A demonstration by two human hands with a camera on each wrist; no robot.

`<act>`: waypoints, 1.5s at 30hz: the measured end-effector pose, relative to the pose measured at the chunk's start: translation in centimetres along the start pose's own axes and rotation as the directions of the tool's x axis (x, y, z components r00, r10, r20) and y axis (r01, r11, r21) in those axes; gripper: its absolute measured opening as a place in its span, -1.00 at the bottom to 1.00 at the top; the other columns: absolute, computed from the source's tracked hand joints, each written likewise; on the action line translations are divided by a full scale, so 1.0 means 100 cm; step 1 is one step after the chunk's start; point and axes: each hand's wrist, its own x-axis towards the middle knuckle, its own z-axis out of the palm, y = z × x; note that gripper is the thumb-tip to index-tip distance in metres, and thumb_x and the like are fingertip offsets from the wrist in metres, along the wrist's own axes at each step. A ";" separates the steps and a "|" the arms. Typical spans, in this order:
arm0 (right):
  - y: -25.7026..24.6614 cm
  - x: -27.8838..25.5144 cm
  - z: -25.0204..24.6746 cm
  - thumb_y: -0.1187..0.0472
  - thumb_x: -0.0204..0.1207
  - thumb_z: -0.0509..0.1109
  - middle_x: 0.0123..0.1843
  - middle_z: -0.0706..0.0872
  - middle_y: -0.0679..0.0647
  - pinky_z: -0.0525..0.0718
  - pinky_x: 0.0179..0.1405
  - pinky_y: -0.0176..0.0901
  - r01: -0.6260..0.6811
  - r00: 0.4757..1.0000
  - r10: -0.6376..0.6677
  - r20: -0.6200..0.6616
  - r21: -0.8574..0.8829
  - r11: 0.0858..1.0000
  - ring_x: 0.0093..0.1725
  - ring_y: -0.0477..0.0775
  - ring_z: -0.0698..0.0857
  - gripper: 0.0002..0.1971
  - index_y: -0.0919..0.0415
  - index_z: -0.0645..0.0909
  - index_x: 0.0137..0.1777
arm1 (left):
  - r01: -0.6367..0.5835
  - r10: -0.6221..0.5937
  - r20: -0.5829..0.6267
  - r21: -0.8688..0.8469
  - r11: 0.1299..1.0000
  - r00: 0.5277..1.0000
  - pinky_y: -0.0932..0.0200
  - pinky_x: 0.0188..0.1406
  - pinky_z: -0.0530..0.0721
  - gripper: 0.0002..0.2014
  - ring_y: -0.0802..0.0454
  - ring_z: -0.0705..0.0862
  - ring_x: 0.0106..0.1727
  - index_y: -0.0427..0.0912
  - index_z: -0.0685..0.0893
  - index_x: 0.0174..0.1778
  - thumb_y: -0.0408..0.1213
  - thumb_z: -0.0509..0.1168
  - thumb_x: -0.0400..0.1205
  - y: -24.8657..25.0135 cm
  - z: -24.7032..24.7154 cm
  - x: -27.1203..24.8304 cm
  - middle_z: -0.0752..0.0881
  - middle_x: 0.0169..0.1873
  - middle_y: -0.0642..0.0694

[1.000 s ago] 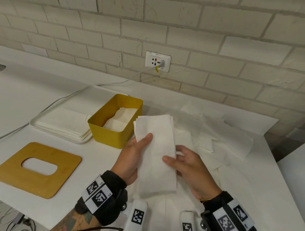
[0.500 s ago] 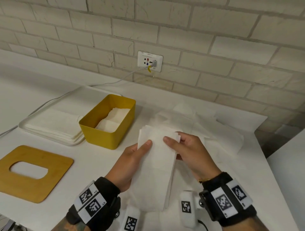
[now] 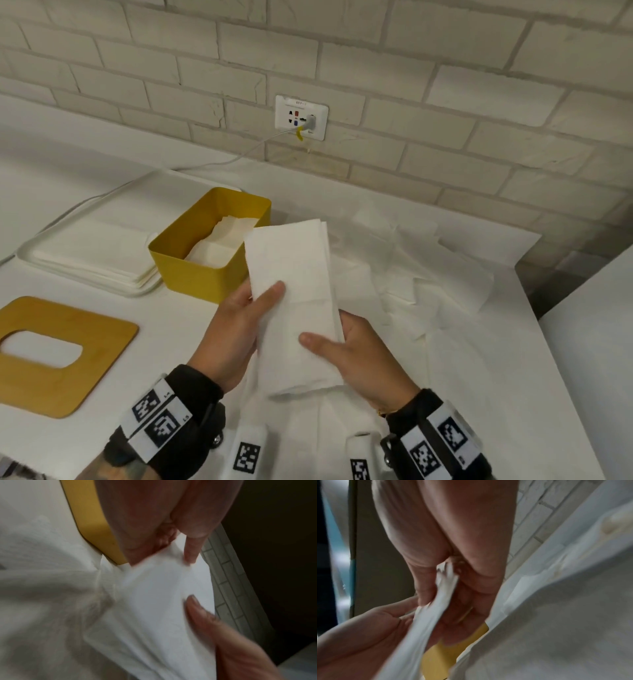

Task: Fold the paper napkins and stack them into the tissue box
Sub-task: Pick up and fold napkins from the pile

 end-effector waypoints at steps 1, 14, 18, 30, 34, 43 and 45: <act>-0.003 0.001 0.001 0.14 0.64 0.50 0.19 0.84 -0.19 0.74 0.33 0.05 0.026 0.999 -0.027 -0.023 -0.032 0.999 0.20 -0.15 0.80 -0.72 -0.11 0.70 0.31 | -0.001 0.000 0.002 0.038 0.999 1.000 -0.04 0.11 0.83 -0.68 -0.11 0.82 0.24 -0.08 0.66 0.43 -0.23 0.27 0.75 -0.003 0.001 -0.002 0.84 0.23 -0.07; -0.003 -0.005 0.014 0.30 0.71 0.27 0.11 0.77 -0.17 0.68 -0.02 -0.44 0.142 0.970 -0.162 -0.181 -0.114 0.983 0.08 -0.25 0.74 -0.66 -0.20 0.52 0.30 | -0.208 0.249 -0.072 0.360 0.909 0.966 -0.07 0.34 0.74 -0.55 0.05 0.75 0.31 0.00 0.54 0.48 -0.43 0.35 0.69 -0.024 0.021 -0.013 0.79 0.23 0.04; -0.006 -0.002 0.011 0.32 0.72 0.25 0.12 0.77 -0.14 0.65 -0.01 -0.50 0.171 0.960 -0.187 -0.210 -0.092 0.981 0.11 -0.28 0.72 -0.66 -0.07 0.55 0.37 | -0.258 0.303 -0.070 0.364 0.895 0.951 0.19 0.24 0.75 -0.45 0.20 0.74 0.27 -0.02 0.49 0.53 -0.59 0.27 0.67 -0.020 0.023 -0.013 0.77 0.22 0.15; -0.013 0.004 -0.005 0.35 0.67 0.36 0.25 0.83 -0.09 0.72 0.35 0.05 0.022 1.000 -0.022 -0.004 0.135 0.991 0.28 -0.03 0.78 -0.63 -0.10 0.67 0.33 | -0.047 0.046 0.014 0.079 0.996 0.999 -0.14 0.24 0.73 -0.58 -0.02 0.81 0.25 0.07 0.63 0.44 -0.11 0.35 0.63 0.007 0.016 -0.012 0.83 0.24 0.04; -0.009 0.009 -0.004 0.23 0.54 0.44 0.31 0.81 -0.02 0.65 0.45 0.17 -0.059 0.986 0.046 0.158 0.074 0.996 0.33 0.04 0.76 -0.59 0.01 0.66 0.40 | 0.094 -0.094 0.000 -0.009 0.996 0.996 -0.10 0.03 0.79 -0.71 -0.13 0.86 0.13 -0.05 0.72 0.32 -0.13 0.26 0.72 0.010 0.009 -0.012 0.86 0.16 -0.12; -0.006 0.040 -0.089 -0.06 0.51 0.55 -0.11 0.81 0.10 0.79 -0.23 -0.11 -0.385 0.885 0.169 -0.434 -0.478 0.789 -0.33 -0.01 0.83 -0.71 0.17 0.67 -0.04 | 0.126 -0.151 -0.170 -0.150 0.981 0.974 -0.12 -0.07 0.74 -0.76 -0.11 0.90 -0.11 -0.07 0.71 0.21 -0.07 0.25 0.75 0.004 -0.022 -0.016 0.89 0.00 -0.15; 0.005 0.047 -0.097 -0.16 0.46 0.54 -0.14 0.78 0.07 0.74 -0.34 -0.18 -0.488 0.856 0.263 -0.445 -0.529 0.694 -0.43 -0.02 0.82 -0.56 0.25 0.61 -0.07 | 0.128 -0.156 -0.179 -0.158 0.979 0.972 -0.13 -0.06 0.73 -0.75 -0.11 0.90 -0.12 -0.07 0.70 0.22 -0.06 0.25 0.75 0.003 -0.024 -0.017 0.90 -0.01 -0.14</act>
